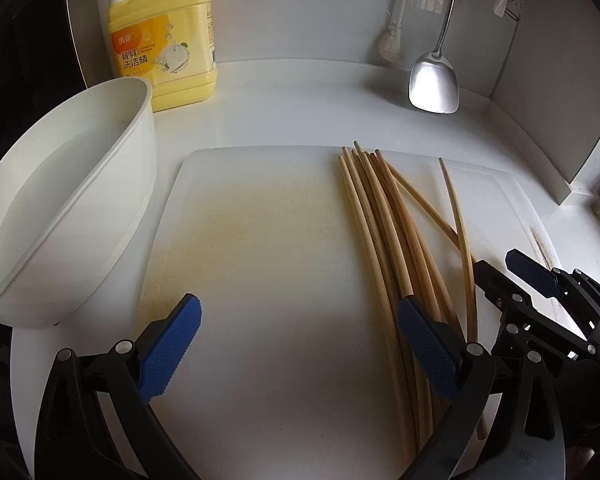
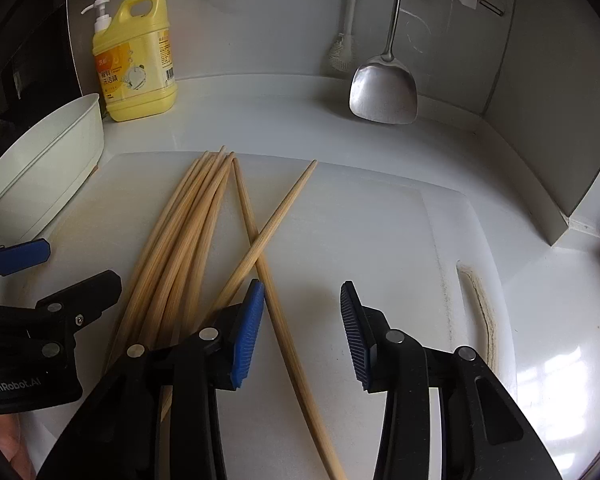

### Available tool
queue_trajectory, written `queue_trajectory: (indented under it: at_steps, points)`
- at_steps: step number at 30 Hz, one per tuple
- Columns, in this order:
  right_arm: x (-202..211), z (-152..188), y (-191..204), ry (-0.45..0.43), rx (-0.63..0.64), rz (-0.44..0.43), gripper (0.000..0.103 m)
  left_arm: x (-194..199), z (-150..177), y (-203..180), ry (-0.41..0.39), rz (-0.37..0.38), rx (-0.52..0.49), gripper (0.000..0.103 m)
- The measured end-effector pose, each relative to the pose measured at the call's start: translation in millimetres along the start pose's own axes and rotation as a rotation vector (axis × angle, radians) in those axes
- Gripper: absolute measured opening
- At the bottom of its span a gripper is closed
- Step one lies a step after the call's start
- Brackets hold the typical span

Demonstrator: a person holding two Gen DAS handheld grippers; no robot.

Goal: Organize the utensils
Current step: 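Close the left tool on one wooden chopstick while the right tool grasps another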

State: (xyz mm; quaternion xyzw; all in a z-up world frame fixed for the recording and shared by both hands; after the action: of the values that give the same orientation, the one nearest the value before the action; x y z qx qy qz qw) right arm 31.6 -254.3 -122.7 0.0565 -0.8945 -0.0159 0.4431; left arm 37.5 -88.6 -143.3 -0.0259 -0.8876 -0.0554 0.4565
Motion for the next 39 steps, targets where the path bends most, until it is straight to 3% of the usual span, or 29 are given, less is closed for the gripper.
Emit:
queue_trajectory:
  at_steps: [14, 22, 25, 39]
  points:
    - [8.2, 6.5, -22.0, -0.004, -0.026, 0.014, 0.038, -14.5, -1.8, 2.9, 0.017, -0.017, 0.049, 0.098]
    - [8.7, 7.5, -22.9, -0.003, -0.023, -0.002, 0.038, -13.3, 0.8, 4.7, 0.009, -0.022, 0.042, 0.098]
    - [7.6, 6.0, -22.5, -0.004, -0.02, -0.005, 0.038, -16.9, -1.4, -1.0, 0.017, -0.069, 0.019, 0.098]
    - [-6.8, -9.0, -14.0, 0.008, 0.044, -0.044, 0.042, -20.8, -6.8, 5.4, 0.017, -0.083, 0.054, 0.096]
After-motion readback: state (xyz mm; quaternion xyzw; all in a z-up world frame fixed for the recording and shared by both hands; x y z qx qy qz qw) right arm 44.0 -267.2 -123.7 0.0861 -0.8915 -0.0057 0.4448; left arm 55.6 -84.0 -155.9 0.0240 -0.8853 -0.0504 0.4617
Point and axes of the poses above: each gripper's, at about its wrist camera, not at the fingertips, and x roughly against the way its jaws point, y to its left, z to its underside, the point moved 4 cm from there along -x, roughly the way its jaws point, and after that the axes turned 9 degrees about -z, right-handed, at the moved point
